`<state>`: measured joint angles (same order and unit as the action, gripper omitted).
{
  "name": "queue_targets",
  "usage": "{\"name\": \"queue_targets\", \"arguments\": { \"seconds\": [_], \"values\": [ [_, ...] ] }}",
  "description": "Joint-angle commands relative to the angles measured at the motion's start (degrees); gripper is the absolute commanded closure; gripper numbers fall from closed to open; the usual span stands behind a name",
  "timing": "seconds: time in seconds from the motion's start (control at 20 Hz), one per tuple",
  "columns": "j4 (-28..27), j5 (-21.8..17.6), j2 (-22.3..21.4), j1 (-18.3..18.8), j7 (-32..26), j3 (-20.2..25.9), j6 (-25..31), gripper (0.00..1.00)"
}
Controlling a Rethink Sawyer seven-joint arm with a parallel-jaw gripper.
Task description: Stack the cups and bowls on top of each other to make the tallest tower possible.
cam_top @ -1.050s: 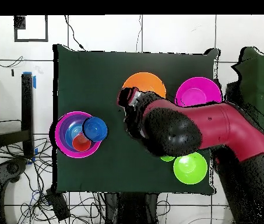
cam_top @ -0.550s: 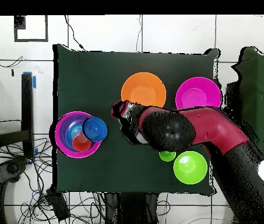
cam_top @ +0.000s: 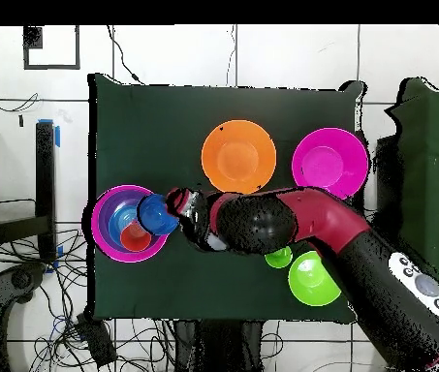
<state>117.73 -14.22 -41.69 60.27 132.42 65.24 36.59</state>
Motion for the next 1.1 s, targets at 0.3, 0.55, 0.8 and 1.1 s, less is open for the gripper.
{"name": "queue_targets", "arguments": {
  "seconds": [0.3, 0.55, 0.8, 1.1],
  "values": [
    [4.4, -4.0, 5.2, -5.5, -0.3, -5.0, -6.6, 0.0],
    [2.7, -5.0, 7.5, -6.6, -1.2, -7.5, -7.6, 0.0],
    [1.8, -6.4, 7.2, -8.0, -0.2, -10.7, -8.5, 0.0],
    [1.3, -7.2, 6.6, -9.8, 1.0, -15.0, -9.1, 0.0]
  ]
}}
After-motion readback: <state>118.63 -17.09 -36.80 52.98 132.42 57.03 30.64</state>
